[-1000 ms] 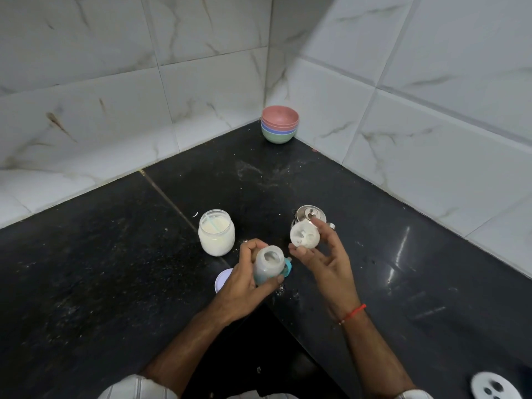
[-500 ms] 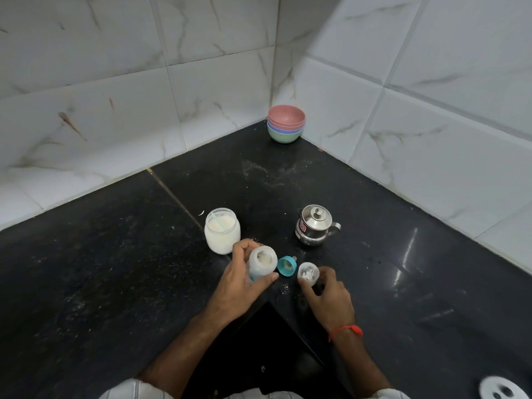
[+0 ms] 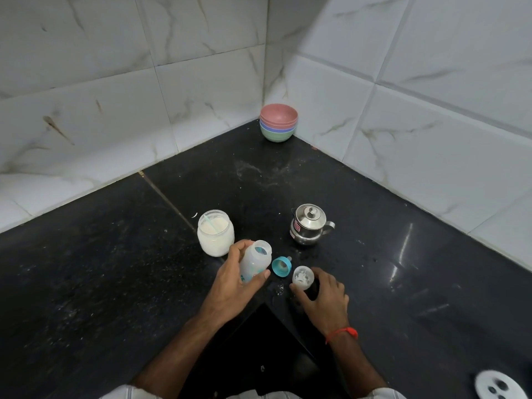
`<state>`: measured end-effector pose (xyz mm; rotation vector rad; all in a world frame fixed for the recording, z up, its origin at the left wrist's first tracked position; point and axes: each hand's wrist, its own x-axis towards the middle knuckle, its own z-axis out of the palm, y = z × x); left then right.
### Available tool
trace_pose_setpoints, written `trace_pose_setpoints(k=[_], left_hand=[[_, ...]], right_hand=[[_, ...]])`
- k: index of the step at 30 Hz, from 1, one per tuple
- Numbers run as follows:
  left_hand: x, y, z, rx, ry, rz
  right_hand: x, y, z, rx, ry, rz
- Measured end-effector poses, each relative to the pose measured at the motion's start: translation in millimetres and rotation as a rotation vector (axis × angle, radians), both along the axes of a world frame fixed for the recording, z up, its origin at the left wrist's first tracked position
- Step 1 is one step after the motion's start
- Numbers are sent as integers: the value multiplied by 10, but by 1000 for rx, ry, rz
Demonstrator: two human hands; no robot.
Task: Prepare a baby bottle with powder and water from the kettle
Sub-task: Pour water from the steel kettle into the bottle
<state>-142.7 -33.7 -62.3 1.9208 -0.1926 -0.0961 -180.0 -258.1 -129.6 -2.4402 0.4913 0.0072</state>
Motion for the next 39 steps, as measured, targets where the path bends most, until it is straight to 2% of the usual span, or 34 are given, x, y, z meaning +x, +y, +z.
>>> trace_pose_setpoints(k=[4, 8, 10, 18, 23, 28, 39], left_hand=[[18, -15, 2, -18, 14, -14], [53, -22, -6, -37, 16, -14], [83, -35, 0, -51, 7, -13], [218, -109, 11, -93, -42, -27], [264, -104, 13, -69, -40, -20], [285, -126, 26, -58, -42, -13], [262, -141, -1, -80, 12, -25]], right_hand=[[26, -31, 61, -5, -102, -53], [263, -185, 249, 152, -341, -126], [497, -262, 385, 231, -398, -169], [1286, -587, 137, 525, -210, -300], [1217, -557, 59, 644, -255, -214], [1153, -465, 137, 891, -359, -247], [1010, -526, 782, 832, -607, -133]])
